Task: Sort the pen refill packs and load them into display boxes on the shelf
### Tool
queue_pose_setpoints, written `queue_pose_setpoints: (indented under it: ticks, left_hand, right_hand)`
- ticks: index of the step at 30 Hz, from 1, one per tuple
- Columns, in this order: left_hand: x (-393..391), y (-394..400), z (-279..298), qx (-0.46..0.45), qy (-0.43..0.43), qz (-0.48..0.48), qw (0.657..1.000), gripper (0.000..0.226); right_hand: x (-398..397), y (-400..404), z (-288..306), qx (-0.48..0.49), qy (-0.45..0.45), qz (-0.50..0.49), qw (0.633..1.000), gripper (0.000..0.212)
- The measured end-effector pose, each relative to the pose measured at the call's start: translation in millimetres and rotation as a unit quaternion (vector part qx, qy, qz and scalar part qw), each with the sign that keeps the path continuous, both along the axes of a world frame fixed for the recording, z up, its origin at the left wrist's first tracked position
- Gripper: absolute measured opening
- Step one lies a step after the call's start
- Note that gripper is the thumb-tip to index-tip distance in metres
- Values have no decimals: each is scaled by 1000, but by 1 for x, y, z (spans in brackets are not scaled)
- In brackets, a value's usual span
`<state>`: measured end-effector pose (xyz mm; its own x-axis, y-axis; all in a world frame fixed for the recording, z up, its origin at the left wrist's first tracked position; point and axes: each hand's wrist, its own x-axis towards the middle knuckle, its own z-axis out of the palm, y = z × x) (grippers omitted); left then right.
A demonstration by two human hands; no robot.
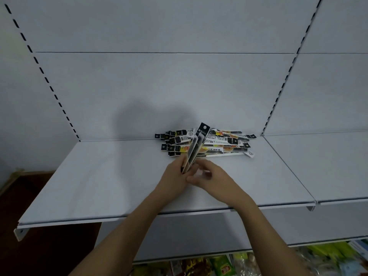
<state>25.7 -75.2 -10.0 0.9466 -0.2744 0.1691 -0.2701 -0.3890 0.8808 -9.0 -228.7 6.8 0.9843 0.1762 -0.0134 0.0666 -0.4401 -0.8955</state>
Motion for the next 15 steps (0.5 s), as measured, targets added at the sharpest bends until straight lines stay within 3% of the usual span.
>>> queue_pose_setpoints:
  ticks: [6,10,15]
  left_hand:
    - [-5,10,3,1,0,64,998,25]
    - [-10,19,4,-18,-4,68,998,27]
    - [-27,9,17,-28,-28,3,999,13]
  right_hand:
    - [-24,-7,-1,-135,-32,-48,989,47]
    - [-50,-16,6,-181,-36,-121,975,38]
    - [-84,-32,17,-242,-32,-174,954,26]
